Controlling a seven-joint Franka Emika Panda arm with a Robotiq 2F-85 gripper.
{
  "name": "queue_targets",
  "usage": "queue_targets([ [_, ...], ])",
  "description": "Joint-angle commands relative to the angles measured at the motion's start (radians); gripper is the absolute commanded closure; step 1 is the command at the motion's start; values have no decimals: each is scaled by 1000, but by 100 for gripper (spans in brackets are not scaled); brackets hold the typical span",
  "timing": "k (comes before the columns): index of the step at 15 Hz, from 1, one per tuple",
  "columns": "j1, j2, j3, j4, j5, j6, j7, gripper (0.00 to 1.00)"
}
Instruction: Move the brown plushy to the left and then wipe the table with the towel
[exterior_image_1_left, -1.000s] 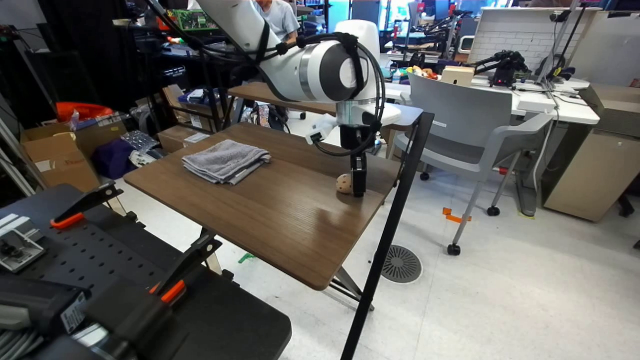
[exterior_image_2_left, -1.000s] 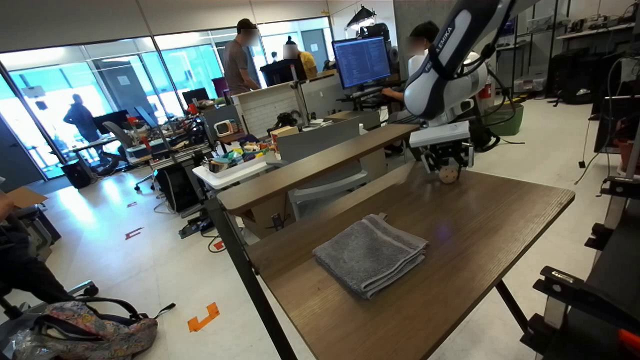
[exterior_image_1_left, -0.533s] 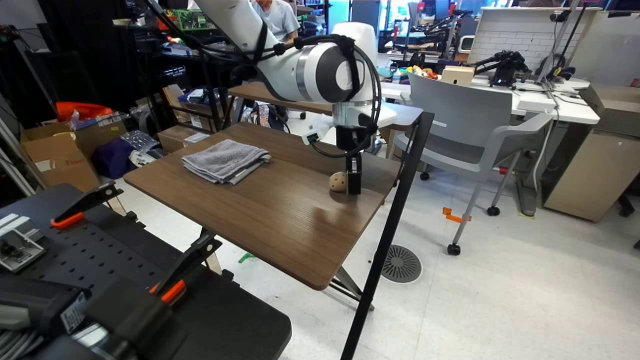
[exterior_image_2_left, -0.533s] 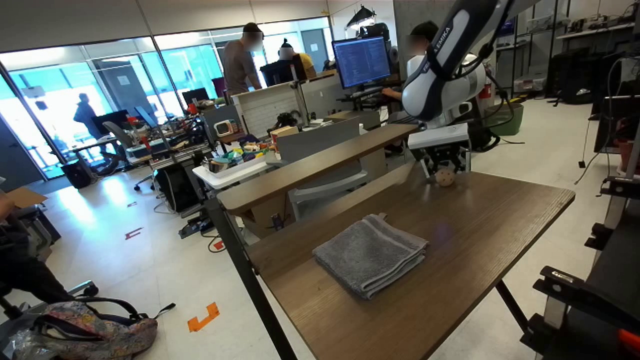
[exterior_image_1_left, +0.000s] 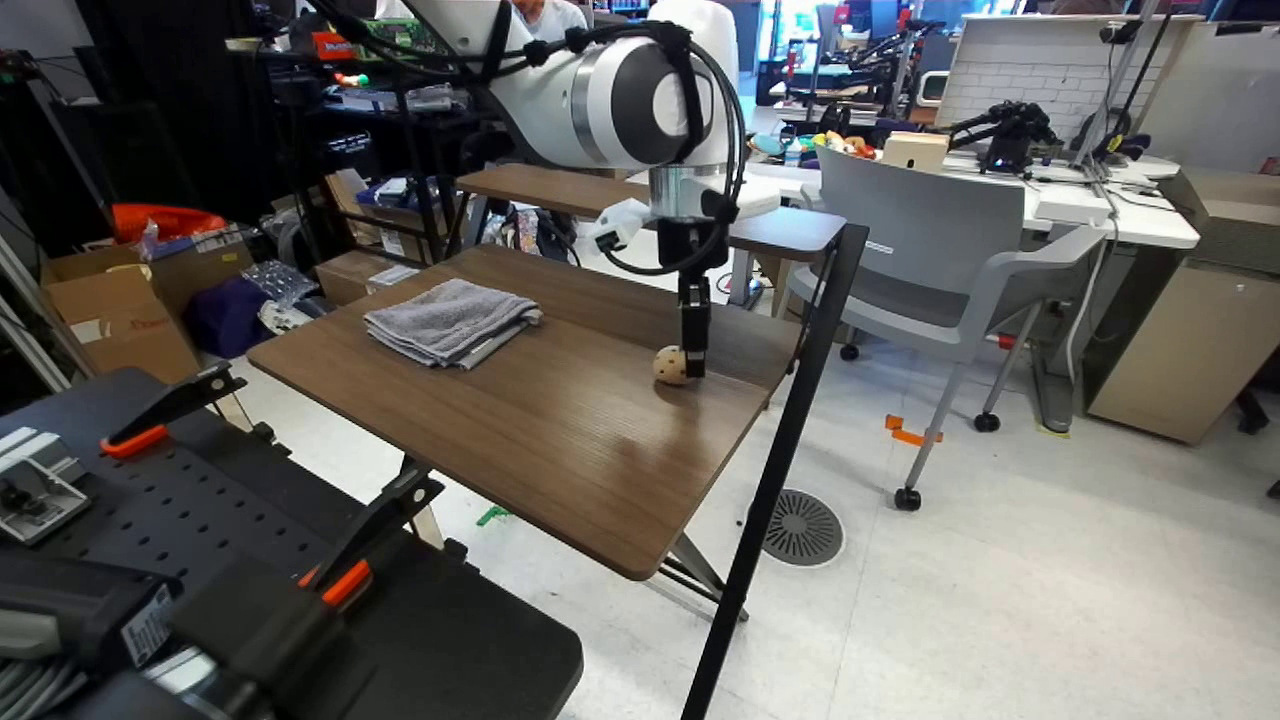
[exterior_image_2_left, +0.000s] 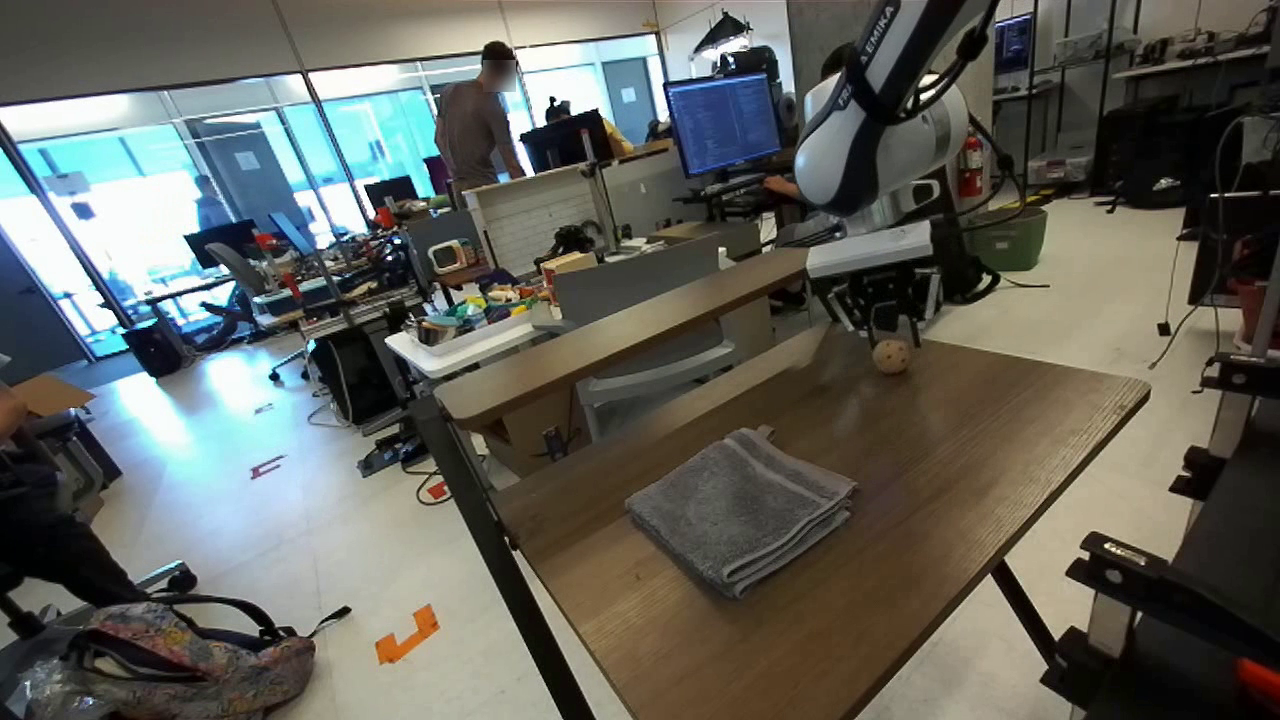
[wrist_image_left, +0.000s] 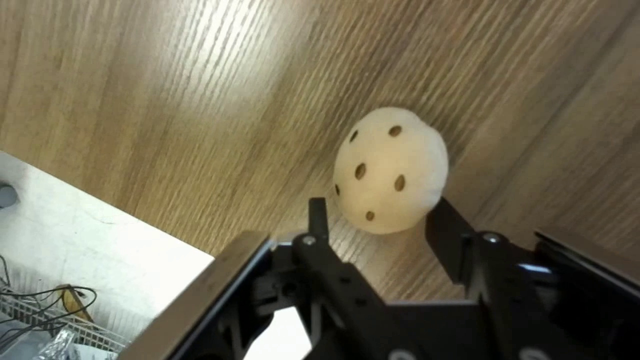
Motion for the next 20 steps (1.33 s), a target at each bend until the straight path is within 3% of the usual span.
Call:
queue_targets([
  [1, 28, -86, -15, -110, -2, 8, 11, 13],
  [3, 31, -89, -14, -118, -1, -3, 12, 0],
  [6, 26, -77, -10, -114, 4, -23, 12, 0],
  [8, 18, -73, -4, -118, 11, -17, 5, 25],
  [9, 16, -71, -3, -117, 13, -14, 5, 28],
  [17, -23, -55, 37, -110, 43, 65, -42, 90],
  [18, -31, -46, 45, -101, 50, 73, -50, 97],
  [20, -46, -20, 52, -71, 68, 60, -57, 100],
])
